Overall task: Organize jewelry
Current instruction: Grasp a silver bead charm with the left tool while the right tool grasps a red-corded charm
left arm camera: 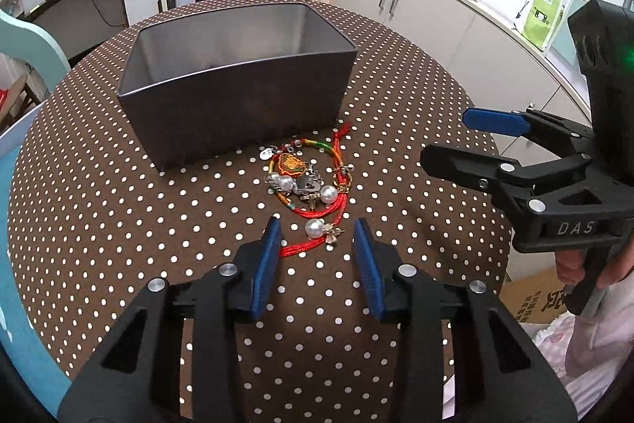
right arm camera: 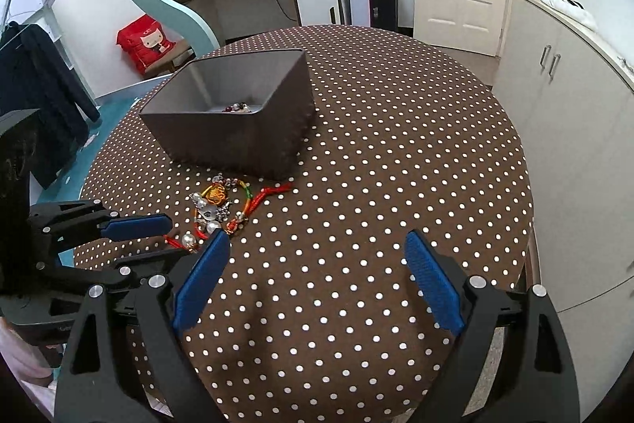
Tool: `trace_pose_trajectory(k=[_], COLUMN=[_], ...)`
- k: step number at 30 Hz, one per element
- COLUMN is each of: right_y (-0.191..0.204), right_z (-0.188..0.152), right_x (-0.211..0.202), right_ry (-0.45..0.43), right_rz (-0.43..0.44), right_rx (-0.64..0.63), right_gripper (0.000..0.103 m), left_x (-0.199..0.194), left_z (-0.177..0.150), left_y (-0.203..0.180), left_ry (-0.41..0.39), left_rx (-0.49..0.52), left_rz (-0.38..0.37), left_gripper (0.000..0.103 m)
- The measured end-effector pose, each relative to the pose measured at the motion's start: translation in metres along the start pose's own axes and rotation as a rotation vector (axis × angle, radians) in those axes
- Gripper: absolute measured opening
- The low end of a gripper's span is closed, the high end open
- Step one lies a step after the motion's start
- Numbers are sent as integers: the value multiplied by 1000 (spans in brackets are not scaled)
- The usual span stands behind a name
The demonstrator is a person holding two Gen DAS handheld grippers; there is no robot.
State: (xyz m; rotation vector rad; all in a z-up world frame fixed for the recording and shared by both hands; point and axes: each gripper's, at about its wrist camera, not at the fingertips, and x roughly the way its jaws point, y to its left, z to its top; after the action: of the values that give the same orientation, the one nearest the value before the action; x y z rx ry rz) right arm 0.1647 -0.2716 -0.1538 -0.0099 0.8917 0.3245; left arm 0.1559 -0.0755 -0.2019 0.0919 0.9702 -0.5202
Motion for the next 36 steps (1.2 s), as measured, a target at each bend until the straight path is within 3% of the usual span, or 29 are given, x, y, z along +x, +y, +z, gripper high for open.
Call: trace_pose_trajectory(k=[4, 10, 19, 23, 29, 36], right_y=[-1, -1, 30, 47, 68, 72], right_z=[-2, -1, 6, 9, 8, 9], right_x=[2, 4, 4, 14, 31, 47], right_ry=[10, 18, -15, 7, 53, 92], right_rz=[-4, -12, 83, 143, 163, 132], right_rx=[-2, -7, -98, -148, -235, -271], right_gripper=[86, 86, 85, 58, 27, 21], left_x=[10, 12, -10, -18, -22, -26], left_z=[-1, 0, 0, -2, -9, -15], left_y=[-4, -2, 24, 35, 53, 63], left_ry=[20, 4, -50, -73, -87, -95], left_rx=[13, -3, -82, -110, -175, -191], left_rz=[9, 4, -5, -2, -16, -37], left_gripper=[18, 15, 15, 15, 15, 15])
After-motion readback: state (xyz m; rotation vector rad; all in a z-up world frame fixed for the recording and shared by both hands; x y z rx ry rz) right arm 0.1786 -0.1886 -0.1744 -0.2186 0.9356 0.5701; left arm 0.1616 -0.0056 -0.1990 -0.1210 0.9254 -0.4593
